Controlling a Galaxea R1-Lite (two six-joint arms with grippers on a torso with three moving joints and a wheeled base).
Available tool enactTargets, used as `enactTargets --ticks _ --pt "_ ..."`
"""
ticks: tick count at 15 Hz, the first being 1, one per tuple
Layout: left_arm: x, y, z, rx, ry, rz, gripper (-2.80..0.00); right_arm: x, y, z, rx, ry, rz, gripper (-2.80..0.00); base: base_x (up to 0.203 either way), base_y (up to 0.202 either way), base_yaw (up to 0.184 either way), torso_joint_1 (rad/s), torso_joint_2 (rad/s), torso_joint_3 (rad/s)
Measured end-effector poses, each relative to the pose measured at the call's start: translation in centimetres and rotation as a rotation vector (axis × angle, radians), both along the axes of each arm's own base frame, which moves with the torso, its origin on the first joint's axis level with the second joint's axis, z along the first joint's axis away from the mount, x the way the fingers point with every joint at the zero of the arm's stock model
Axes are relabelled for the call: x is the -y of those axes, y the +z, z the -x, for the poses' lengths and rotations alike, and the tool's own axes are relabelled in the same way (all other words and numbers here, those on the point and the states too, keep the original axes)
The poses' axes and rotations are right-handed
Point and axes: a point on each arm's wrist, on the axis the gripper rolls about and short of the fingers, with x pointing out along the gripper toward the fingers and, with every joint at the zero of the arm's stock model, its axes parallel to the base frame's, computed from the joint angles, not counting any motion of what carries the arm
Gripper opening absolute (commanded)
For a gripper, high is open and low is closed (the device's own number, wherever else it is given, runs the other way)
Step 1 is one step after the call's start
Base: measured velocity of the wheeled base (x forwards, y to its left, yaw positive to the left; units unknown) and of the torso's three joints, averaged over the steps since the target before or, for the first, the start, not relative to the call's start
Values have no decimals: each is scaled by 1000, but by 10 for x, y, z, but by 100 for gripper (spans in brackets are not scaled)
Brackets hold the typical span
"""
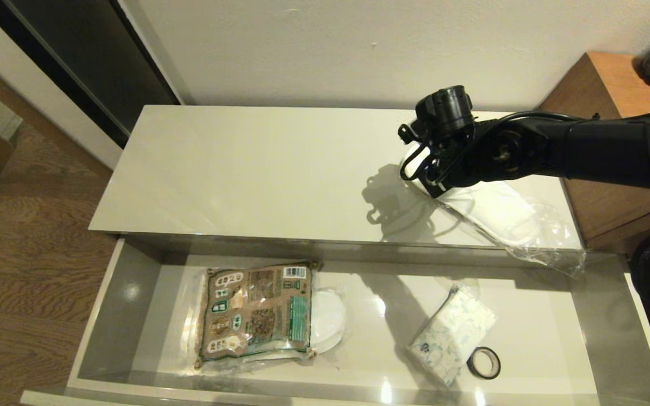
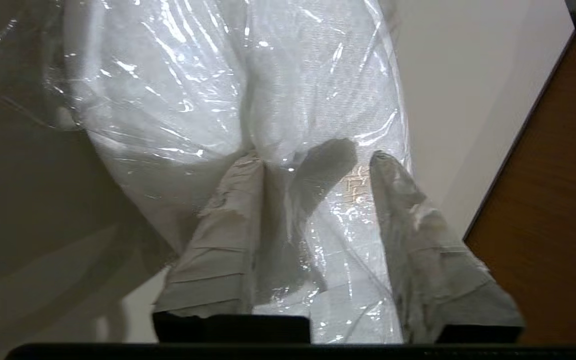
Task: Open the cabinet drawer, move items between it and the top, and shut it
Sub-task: Place the disposable slippers on the table
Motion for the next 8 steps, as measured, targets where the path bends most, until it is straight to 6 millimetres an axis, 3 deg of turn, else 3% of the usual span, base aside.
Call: enactTargets --ticks 4,8 --pt "0 0 0 0 -1 0 -280 4 15 10 3 24 10 0 0 0 0 0 0 0" --pt "0 0 0 0 0 0 -280 -1 37 35 3 63 8 0 0 0 0 0 0 0"
